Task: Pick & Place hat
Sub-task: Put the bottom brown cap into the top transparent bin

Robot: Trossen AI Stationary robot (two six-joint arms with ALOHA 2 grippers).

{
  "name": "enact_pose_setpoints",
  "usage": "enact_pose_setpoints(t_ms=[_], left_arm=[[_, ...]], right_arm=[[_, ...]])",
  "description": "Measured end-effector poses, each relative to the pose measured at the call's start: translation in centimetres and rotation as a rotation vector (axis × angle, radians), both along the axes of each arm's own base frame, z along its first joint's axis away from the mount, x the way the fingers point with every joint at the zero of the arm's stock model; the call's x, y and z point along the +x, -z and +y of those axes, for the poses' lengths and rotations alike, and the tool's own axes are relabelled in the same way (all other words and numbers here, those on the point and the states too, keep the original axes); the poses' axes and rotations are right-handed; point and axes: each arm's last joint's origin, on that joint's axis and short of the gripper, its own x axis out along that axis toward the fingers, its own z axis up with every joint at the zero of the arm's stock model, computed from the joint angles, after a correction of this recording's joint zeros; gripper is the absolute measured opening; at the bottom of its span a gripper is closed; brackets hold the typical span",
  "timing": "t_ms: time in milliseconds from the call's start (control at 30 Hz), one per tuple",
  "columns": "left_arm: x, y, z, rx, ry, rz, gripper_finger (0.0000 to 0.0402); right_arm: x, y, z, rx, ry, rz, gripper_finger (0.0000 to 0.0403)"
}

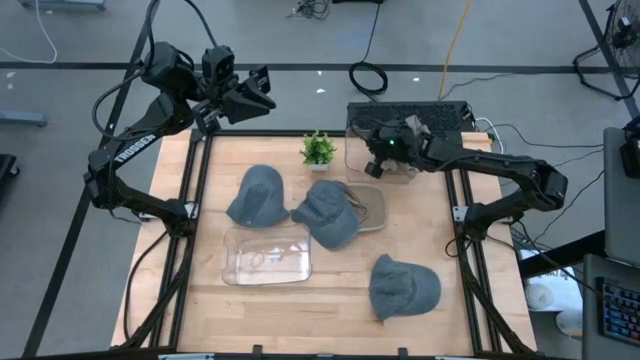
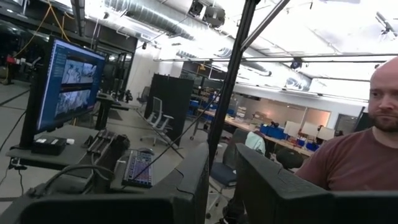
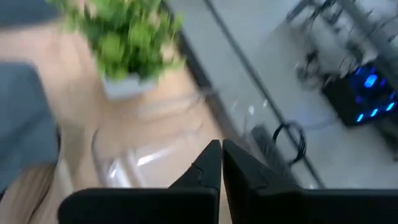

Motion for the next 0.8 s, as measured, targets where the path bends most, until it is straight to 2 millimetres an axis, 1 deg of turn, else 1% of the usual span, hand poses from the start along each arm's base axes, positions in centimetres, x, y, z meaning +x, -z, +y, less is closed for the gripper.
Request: enact_pose_setpoints(t_ms=[267,367,467,600,800], left_arm=[[0.0,0.0,0.0,-0.001,0.001,0.001,0.0085],[0.0,0.0,0.0,-0.002,0.001,0.001,0.0085],[0.0,0.0,0.0,-0.002,0.001,0.002,0.0085],[0.0,0.0,0.0,-0.002,0.001,0.002,0.0085],[0.0,0.0,0.0,-0.002,0.001,0.002,0.0085]], right_arm=[[-1.8,1.8,0.9,0.157,0.05,0.219,0.0],[-2.5,2.2,1.2,0.192,0.054,0.291,0.0],[-3.3,2.1,1.5,0.22,0.071,0.331,0.0],[-3.9,1.4,1.7,0.213,0.073,0.311,0.0],[-3.8,-1.3,2.0,0.094,0.042,0.109,0.0]])
